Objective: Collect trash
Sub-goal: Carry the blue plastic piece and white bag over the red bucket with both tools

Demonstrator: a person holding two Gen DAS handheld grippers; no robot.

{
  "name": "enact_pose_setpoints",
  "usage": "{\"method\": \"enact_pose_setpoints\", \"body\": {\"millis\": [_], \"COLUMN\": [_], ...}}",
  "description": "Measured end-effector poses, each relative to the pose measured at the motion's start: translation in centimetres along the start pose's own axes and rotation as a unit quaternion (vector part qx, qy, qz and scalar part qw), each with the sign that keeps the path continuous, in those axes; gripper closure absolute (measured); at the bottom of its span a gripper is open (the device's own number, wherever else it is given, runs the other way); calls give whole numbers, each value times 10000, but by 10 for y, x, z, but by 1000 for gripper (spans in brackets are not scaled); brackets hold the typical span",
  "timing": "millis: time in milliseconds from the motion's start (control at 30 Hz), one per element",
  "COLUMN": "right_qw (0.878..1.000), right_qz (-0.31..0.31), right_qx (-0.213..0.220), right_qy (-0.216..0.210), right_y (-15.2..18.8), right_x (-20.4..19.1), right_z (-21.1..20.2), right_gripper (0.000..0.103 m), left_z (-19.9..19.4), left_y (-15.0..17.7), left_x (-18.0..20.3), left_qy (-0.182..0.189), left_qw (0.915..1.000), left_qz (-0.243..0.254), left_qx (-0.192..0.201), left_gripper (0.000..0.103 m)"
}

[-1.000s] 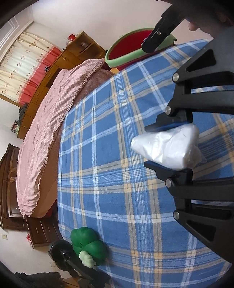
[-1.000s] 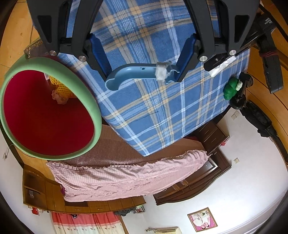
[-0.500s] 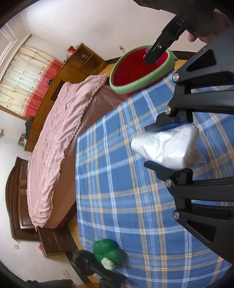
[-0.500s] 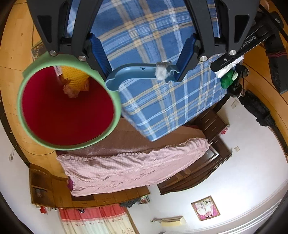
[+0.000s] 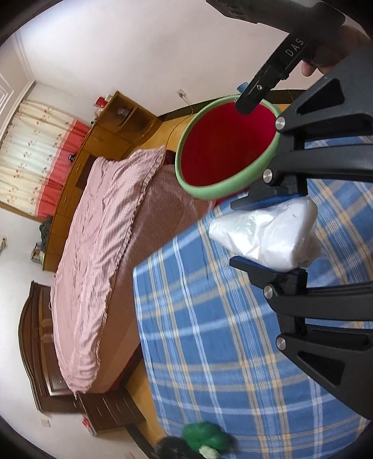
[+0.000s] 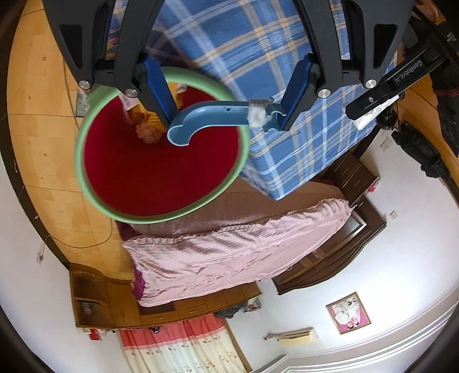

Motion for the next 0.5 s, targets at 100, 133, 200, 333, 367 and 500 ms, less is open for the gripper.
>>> {"method": "enact_pose_setpoints", "body": {"millis": [100,133,200,333,367,500], "right_qw": [9999,9999,9996,9989,9988,9979], "right_qz": [75,91,151,263,283,412], "right_qx": [47,63,98,86,72,-74], "right_qy": [95,122,216,372,402,503], "right_y": [-7,-8,-12,-17,-17,-14], "right_x": [13,16,28,50,54,75], "right_z": [-1,-2,-2,3,4,17], "right_gripper": [29,29,29,29,29,29], "left_z": [8,11,18,34,38,52], "left_y": [-3,-4,-5,-4,-4,-3], "left_x": [15,19,29,45,48,61], "left_qy": [101,124,187,311,327,409], "left_qw": [9999,9998,9996,9988,9987,9978], "left_qz": [108,142,209,305,321,378], "left_qx": [-35,-45,-93,-209,-236,-349], "left_gripper": [71,71,71,71,71,71]}}
Point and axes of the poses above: each gripper's, at about its wrist camera, not at the fingertips, and z roughly the way its jaws point, x to its right, y to its underside, the point moved 5 cm from there along z, roughly the way its jaws point, and after that the axes turned 1 degree about -x, right-handed, at the moved point
